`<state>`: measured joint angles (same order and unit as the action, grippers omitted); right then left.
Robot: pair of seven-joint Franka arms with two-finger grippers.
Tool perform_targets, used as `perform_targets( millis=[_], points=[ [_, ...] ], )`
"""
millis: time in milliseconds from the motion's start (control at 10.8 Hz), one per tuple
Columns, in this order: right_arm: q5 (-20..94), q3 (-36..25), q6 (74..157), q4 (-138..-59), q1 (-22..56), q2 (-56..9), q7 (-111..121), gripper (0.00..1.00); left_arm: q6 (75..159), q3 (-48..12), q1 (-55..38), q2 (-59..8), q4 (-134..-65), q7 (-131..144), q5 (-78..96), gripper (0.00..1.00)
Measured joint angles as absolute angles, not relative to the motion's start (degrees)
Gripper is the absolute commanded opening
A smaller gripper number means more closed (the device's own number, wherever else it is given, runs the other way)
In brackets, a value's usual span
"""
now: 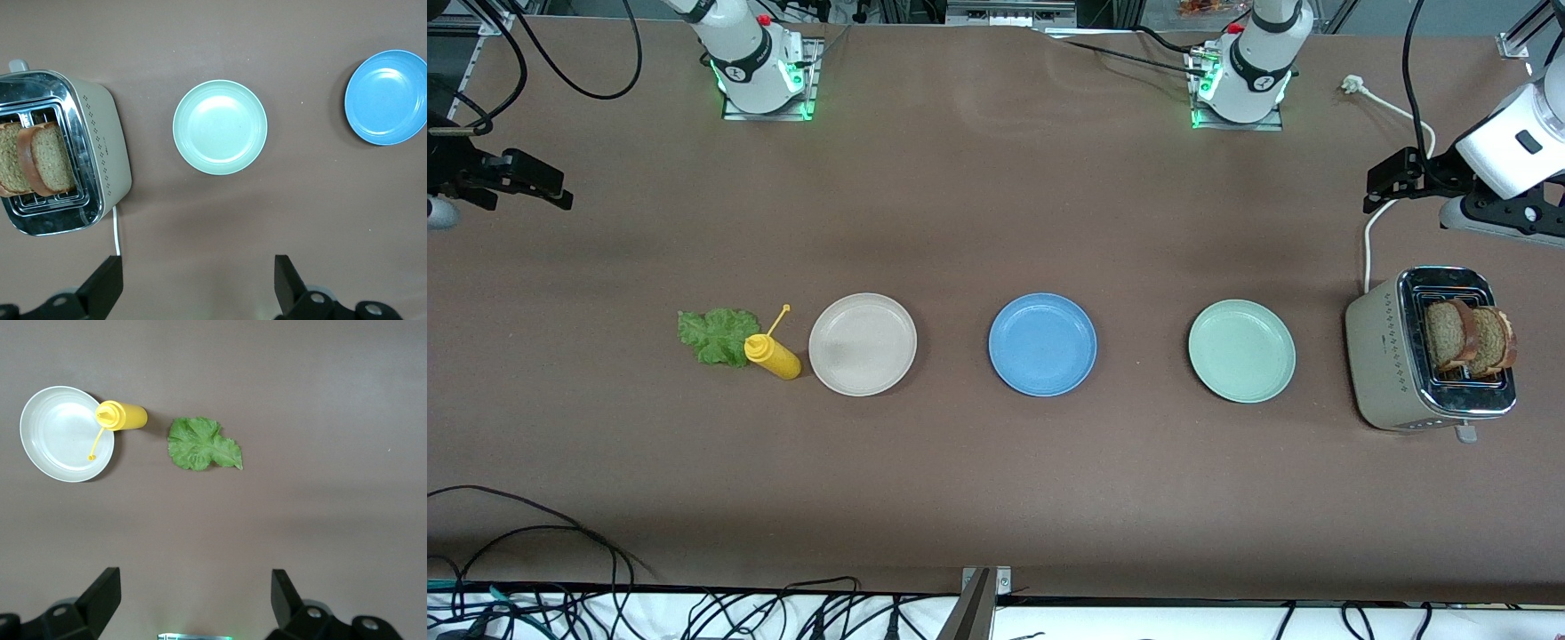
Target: Make sandwich in blue plate with both arms
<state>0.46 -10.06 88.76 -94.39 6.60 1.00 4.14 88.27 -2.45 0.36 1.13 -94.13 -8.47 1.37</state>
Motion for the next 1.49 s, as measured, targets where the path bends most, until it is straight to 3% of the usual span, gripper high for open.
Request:
perform_targets(
  millis=[1487],
  points=[
    [0.45,-10.42,88.00,-93.92,6.59,1.01,5.07,1.00,88.27,-2.35,0.36,1.13,-94.13,-8.46,1.37,1.00]
  ],
)
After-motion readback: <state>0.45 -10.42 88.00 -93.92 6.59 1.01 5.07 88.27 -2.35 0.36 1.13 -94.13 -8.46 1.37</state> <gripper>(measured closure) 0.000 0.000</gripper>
